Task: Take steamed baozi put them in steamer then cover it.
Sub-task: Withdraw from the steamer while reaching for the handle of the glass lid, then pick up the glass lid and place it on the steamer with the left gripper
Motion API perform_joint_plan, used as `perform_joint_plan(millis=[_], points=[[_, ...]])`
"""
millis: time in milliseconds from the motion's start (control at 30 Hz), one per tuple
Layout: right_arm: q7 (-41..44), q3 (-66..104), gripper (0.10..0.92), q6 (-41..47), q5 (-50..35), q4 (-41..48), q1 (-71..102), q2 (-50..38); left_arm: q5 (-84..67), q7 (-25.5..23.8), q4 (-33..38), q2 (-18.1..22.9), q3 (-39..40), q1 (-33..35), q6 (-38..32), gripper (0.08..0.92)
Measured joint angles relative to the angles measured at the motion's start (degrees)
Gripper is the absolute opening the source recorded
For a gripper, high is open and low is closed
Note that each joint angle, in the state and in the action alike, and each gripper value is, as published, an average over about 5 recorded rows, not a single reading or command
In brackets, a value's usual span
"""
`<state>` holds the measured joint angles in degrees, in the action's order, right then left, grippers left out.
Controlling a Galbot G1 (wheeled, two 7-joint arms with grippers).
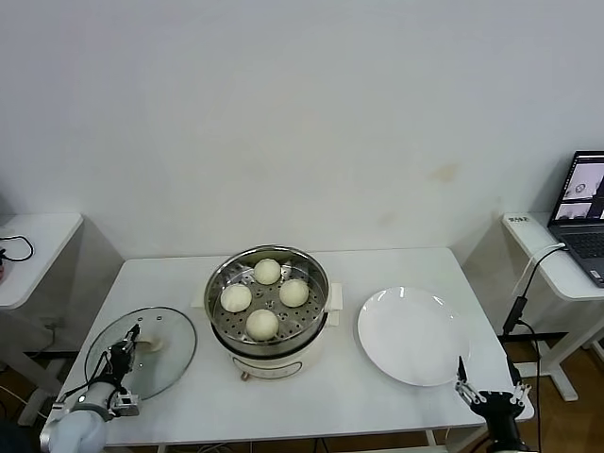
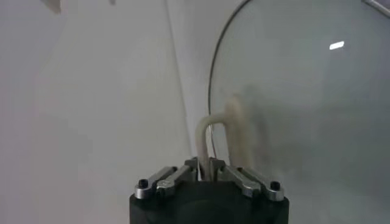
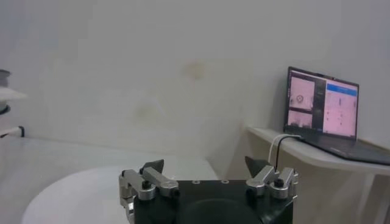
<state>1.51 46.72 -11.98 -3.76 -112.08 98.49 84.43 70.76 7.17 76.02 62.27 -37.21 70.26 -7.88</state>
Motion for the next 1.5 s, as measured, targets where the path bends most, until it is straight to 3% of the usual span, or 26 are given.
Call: perform_joint_plan(millis=[500,1000,1233,1500], points=[[0.3,-1.65,0.823,0.13,0.6,-0.24,-0.31,-1.47,-4.87,1.07,10.09,0.98,-5.48,6.48,1.68,0.146],[0.72,-2.93,0.823,0.21,1.16,-0.42,-0.72,-2.35,-7.89,-6.38,28.35,-1.07,-11.55,11.75,8.68,0.146],[0.81,-3.2,0.823,-0.37,2.59,0.02,-1.16,-1.9,-10.85,-10.58,35.61,-2.84,-9.83,11.45,12.47,0.146],[0.85,-4.22,0.823,-0.51,4.14,0.1,-1.19,-1.06,-12.75,-13.66,40.57,-4.91,-2.44,7.88,17.0,0.146]])
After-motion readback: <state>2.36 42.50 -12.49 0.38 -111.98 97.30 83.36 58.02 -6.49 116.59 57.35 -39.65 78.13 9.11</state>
